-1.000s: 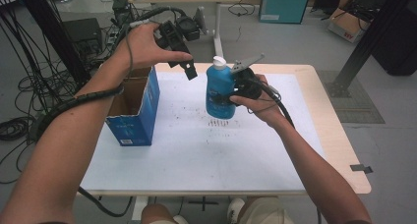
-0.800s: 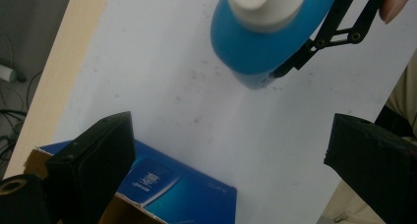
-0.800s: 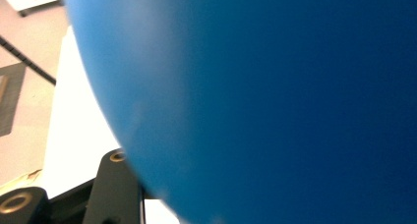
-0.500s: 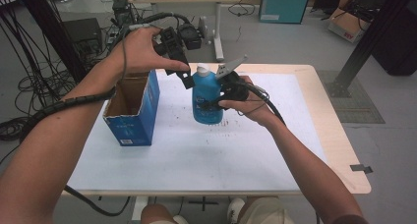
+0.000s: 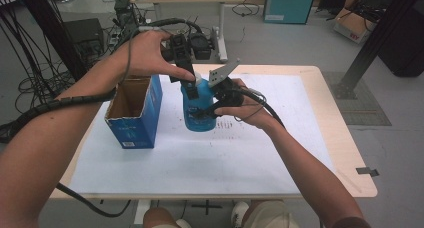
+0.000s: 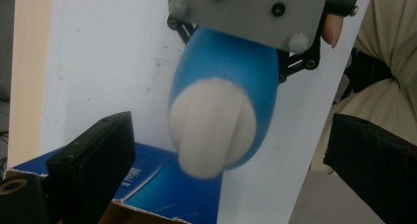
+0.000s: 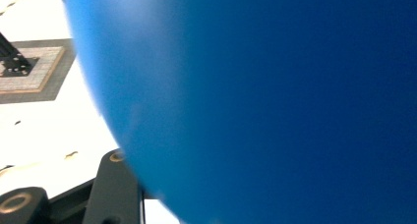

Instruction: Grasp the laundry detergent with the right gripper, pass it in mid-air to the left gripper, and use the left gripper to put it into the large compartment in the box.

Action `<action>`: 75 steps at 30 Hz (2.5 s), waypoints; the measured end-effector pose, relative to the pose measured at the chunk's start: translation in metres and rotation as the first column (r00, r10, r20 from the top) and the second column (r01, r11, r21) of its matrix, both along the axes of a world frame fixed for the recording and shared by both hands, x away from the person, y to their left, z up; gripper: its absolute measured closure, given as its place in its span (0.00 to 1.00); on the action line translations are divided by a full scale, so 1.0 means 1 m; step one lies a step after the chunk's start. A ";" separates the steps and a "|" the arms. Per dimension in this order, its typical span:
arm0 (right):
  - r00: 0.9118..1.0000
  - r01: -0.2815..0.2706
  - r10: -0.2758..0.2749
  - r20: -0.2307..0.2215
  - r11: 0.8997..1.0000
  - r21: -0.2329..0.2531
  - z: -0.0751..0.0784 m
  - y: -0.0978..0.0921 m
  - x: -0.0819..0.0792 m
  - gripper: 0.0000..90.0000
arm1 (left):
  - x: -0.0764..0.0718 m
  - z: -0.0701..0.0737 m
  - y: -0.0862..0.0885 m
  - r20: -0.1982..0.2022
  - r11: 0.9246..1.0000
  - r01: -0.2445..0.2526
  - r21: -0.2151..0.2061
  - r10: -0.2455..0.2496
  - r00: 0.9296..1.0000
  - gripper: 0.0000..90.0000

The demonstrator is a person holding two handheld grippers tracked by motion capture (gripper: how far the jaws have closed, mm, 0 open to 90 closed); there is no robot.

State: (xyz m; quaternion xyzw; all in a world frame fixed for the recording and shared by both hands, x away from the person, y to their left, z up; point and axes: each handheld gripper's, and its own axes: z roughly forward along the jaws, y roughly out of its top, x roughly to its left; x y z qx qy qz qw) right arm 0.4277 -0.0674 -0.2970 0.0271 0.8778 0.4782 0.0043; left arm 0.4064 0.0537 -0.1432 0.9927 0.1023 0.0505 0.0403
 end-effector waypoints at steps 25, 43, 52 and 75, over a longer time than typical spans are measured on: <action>0.997 -0.076 0.075 0.024 0.996 0.040 0.009 0.012 -0.017 0.48 | -0.012 -0.013 -0.004 -0.038 0.997 0.052 0.050 -0.051 0.998 0.05; 0.995 -0.091 0.087 0.054 0.994 0.064 0.011 0.011 -0.017 0.48 | -0.015 -0.014 -0.005 -0.035 0.997 0.054 0.059 -0.052 0.998 0.05; 0.994 -0.092 0.089 0.058 0.994 0.064 0.011 0.011 -0.018 0.48 | -0.016 -0.016 -0.006 -0.034 0.997 0.045 0.061 -0.043 0.999 0.05; 0.997 -0.071 0.068 0.047 0.996 0.059 0.009 0.009 -0.018 0.48 | -0.017 -0.017 -0.008 -0.022 0.995 0.049 0.089 -0.047 0.999 0.05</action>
